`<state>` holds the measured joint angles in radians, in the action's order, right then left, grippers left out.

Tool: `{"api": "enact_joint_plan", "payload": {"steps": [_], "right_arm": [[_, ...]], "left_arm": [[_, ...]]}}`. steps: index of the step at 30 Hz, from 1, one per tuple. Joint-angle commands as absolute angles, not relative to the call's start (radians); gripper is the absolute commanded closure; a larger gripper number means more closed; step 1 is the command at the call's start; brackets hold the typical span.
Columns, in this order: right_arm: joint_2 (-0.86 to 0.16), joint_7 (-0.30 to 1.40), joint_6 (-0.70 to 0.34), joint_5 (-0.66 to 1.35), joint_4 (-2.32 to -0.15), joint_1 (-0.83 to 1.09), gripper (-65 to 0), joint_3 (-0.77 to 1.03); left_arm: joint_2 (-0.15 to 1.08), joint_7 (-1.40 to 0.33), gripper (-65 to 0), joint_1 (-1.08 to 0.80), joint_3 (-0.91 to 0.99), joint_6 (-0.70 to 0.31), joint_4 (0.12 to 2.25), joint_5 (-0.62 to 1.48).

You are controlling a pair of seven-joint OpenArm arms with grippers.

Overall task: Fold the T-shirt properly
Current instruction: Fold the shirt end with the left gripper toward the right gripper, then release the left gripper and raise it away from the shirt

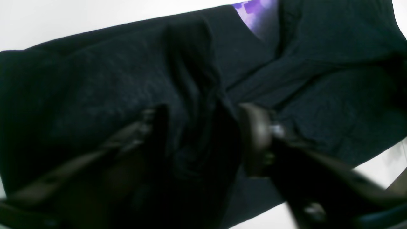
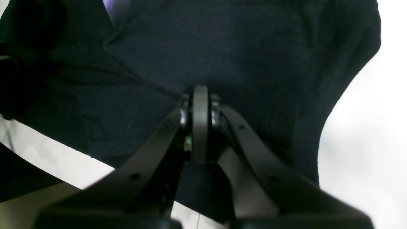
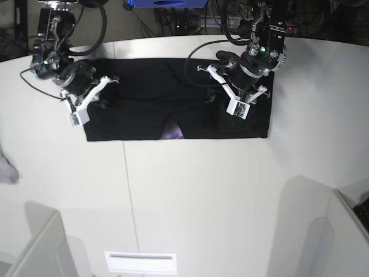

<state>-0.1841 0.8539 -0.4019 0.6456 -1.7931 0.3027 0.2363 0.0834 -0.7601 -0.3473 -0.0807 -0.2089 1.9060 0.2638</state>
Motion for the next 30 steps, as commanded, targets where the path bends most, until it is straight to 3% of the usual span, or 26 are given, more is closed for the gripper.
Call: {"api": "enact_joint_plan", "payload": {"steps": [1,4,9,14,16,18,19,20,23,24,30], "right_arm": [[-0.194,0.837,-0.404,0.657,-1.808,0.297,0.0,0.242],[-0.194,0.834,-0.404,0.657,-1.808,0.297,0.0,0.242],[-0.194,0.832,-0.404,0.659,-1.808,0.295,0.0,0.259],[-0.156,0.845,-0.404,0.661,-1.819,0.298,0.0,0.390],[-0.148,0.881,-0.407,0.661,-1.822,0.298,0.0,0.446],[-0.145,0.934,-0.409,0.661,-1.825,0.291,0.0,0.489],[-0.145,0.955,-0.409,0.661,-1.825,0.282,-1.4,0.504],[-0.145,0.975,-0.410,0.661,-1.822,0.271,-9.3,0.518],[-0.145,0.998,-0.410,0.661,-1.816,0.259,-31.7,0.541],[-0.143,1.003,-0.410,0.661,-1.816,0.251,-35.9,0.541],[-0.143,1.053,-0.410,0.662,-1.744,0.196,-38.1,0.544]], "left_arm": [[0.077,-0.737,-41.0,-0.331,-0.084,-0.214,1.923,0.277],[0.059,-0.739,-44.9,-0.321,-0.122,-0.216,1.929,0.278],[0.036,-0.737,-44.8,-0.326,-0.159,-0.219,1.966,0.278],[0.035,-0.737,-43.9,-0.335,-0.090,-0.220,1.975,0.318],[0.045,-0.737,-36.9,-0.364,0.018,-0.220,1.975,0.400],[0.059,-0.737,-21.6,-0.386,0.165,-0.220,1.974,0.513],[0.061,-0.739,-11.4,-0.392,0.248,-0.220,1.966,0.576],[0.077,-0.739,-0.8,-0.403,0.331,-0.222,1.962,0.628],[0.140,-0.739,0.0,-0.417,0.483,-0.222,1.914,0.705],[0.163,-0.739,0.0,-0.417,0.510,-0.223,1.890,0.704],[0.236,-0.728,0.0,-0.441,0.642,-0.343,1.751,0.704]]}}
